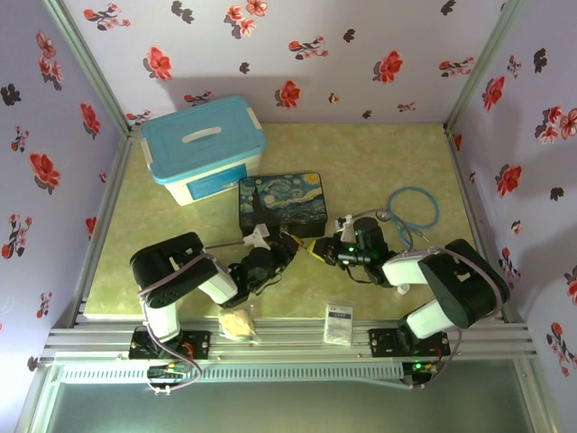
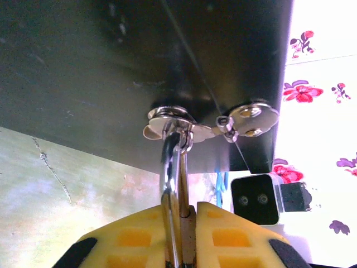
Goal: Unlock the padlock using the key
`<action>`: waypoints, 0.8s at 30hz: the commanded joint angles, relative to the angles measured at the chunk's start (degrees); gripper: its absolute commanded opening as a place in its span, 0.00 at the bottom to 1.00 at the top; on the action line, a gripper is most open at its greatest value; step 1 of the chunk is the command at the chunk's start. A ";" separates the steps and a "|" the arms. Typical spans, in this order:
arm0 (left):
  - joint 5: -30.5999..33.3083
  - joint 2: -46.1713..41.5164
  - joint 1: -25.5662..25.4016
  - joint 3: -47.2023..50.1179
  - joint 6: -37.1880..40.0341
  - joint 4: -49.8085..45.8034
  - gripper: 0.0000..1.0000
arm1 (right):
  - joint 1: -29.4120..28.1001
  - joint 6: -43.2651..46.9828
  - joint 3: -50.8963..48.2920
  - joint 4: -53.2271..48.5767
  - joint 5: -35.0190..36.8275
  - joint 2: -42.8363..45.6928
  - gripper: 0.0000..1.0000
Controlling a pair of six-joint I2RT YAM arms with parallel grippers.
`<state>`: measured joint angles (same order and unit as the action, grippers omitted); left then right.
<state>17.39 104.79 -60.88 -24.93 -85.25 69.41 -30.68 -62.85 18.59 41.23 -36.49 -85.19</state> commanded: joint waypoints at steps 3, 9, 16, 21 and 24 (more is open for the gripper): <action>-8.86 0.03 -4.16 -3.15 0.89 4.77 0.00 | -4.51 -6.27 0.96 15.61 7.12 -1.25 0.00; -9.19 -0.38 -4.14 -4.98 1.46 4.80 0.00 | -5.80 -11.93 -1.45 29.72 10.05 -7.12 0.00; -7.78 1.86 -4.50 -3.69 -0.41 4.78 0.00 | -7.44 -11.05 -1.73 28.07 14.42 -6.54 0.00; -7.97 2.98 -4.59 -3.80 0.14 5.03 0.00 | -8.17 -18.73 -2.40 35.02 14.62 -9.66 0.00; -8.08 2.46 -4.52 -3.80 0.61 4.98 0.00 | -8.04 -25.95 -2.07 38.21 14.24 -13.76 0.00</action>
<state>20.69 107.31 -61.25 -26.11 -85.62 68.93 -37.52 -80.73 14.20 66.02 -22.65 -96.86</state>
